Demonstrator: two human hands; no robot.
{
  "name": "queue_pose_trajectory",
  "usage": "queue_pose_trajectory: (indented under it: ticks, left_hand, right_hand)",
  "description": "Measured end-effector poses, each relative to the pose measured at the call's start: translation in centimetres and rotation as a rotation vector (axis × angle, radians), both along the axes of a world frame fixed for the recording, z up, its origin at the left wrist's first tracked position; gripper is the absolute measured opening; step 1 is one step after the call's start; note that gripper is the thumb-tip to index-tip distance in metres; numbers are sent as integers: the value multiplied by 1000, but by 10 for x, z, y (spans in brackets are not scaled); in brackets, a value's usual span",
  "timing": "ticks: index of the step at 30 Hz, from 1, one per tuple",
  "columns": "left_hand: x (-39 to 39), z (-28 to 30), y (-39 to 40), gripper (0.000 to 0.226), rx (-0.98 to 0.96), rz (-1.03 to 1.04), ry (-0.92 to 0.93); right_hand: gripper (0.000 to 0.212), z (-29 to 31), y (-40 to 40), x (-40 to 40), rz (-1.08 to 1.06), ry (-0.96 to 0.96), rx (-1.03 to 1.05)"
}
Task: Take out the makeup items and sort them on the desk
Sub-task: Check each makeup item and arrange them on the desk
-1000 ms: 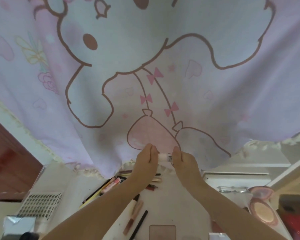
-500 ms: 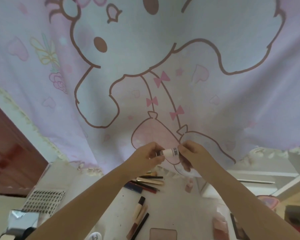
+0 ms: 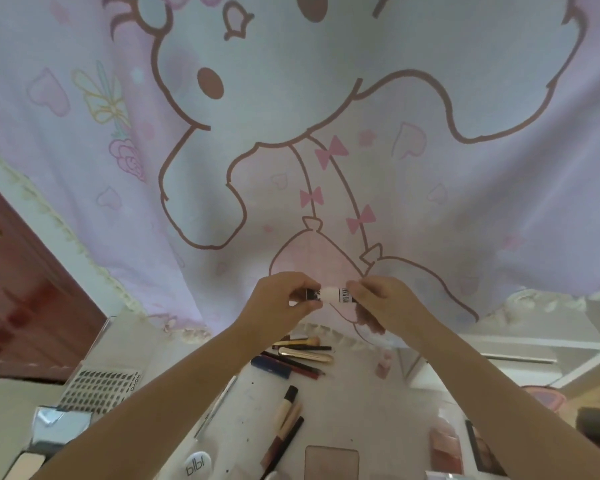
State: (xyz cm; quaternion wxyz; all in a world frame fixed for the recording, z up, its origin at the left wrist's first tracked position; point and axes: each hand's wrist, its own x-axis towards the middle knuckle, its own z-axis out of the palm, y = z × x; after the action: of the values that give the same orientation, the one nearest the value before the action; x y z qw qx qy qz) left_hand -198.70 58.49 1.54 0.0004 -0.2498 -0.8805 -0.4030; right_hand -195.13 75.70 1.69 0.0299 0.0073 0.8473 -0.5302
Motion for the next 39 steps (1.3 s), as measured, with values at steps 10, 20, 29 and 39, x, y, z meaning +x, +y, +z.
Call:
queue_pose_trajectory:
  ticks: [10, 20, 29, 39]
  left_hand:
    - [13, -10, 3, 25, -53, 14, 64]
    - [20, -18, 6, 25, -70, 6, 71]
    - [24, -26, 6, 26, -9, 51, -3]
    - [21, -43, 12, 25, 13, 29, -82]
  right_hand:
    - [18, -2, 6, 12, 35, -66, -65]
    - [11, -13, 9, 19, -1, -33, -168]
    - [36, -22, 13, 23, 10, 39, -130]
    - [16, -31, 18, 26, -19, -70, -64]
